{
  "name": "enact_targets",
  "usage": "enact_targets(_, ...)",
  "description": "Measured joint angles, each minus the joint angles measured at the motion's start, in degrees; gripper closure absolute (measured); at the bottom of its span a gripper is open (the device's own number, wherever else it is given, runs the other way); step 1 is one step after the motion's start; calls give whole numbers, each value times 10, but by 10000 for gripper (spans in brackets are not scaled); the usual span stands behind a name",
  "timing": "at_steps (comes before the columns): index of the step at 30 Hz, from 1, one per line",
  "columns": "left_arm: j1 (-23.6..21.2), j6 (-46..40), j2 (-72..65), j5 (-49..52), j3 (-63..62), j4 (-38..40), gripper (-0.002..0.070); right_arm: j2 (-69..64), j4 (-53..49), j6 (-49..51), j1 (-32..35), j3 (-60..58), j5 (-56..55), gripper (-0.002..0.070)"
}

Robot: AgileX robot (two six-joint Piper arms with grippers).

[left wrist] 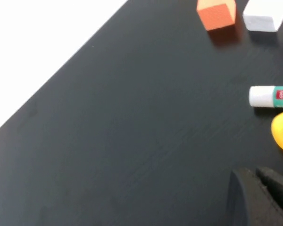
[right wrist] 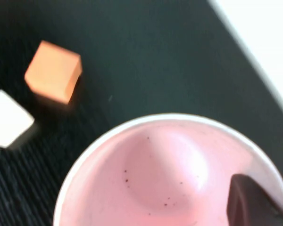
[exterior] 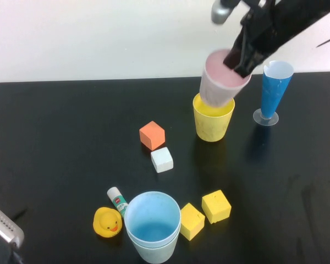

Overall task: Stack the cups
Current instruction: Place the pink cup on the yellow cup, then pick up the yellow cup

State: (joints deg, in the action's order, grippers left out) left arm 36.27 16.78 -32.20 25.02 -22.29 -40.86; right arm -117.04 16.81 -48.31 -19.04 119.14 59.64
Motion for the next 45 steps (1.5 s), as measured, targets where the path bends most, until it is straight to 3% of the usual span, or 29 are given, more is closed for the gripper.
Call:
enact_targets(11,0,31,0,-4,0,-24,673,-46,12,19,0,4,2,629)
enact_targets(16,0,52,0,-15,0,-25,673,-49,27,23,0,4,-2,464)
enact_targets(19,0,116,0,-46,0,-27,673,-49,28,23,0,4,-6,369)
enact_targets(26,0,202,0,-201,8,-36,673,-68,28,30,0,5,-18,318)
enact_targets(32,0,218,0,-286,8,-41,673,-100,28,38,0,5,-20,328)
enact_targets(35,0,239,0,-289,8,-38,673,-108,28,38,0,5,-15,421)
enact_targets(38,0,269,0,-291,10,-27,673,-108,34,38,0,9,-8,587)
enact_targets(45,0,352,0,-305,10,65,673,-108,114,38,-5,81,48,624)
